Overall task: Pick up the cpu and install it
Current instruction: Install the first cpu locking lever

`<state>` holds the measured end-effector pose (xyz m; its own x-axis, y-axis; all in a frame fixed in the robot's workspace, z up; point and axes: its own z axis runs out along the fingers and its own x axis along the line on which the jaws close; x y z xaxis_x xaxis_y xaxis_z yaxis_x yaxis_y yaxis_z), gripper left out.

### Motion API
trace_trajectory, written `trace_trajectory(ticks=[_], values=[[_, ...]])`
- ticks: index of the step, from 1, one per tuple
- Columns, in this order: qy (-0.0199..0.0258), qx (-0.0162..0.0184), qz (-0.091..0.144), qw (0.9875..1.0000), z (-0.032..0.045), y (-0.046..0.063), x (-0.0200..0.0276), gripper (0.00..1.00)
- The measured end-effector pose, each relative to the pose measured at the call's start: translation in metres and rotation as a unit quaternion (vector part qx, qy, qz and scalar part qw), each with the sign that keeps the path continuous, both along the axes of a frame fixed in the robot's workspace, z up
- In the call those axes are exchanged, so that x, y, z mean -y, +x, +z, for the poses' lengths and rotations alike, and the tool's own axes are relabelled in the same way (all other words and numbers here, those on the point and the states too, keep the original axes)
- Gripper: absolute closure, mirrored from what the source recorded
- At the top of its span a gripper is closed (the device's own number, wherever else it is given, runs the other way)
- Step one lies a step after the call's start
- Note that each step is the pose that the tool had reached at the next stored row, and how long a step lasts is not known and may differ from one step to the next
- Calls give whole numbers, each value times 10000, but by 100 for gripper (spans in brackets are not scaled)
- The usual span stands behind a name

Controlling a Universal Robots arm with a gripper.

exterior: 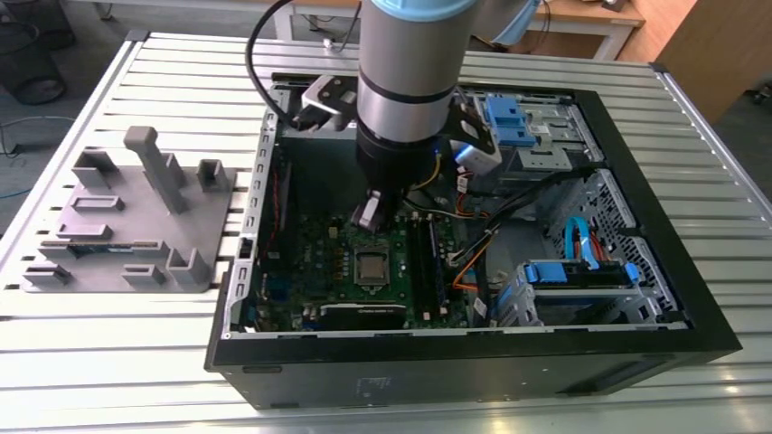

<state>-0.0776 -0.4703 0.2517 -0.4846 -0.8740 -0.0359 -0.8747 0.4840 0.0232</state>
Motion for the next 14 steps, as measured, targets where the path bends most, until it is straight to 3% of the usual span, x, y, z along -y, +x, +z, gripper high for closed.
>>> trace_trajectory(ticks=[4,14], values=[[1,0,1,10000,-1,2,-30,89],[0,0,1,10000,25,12,-49,89]])
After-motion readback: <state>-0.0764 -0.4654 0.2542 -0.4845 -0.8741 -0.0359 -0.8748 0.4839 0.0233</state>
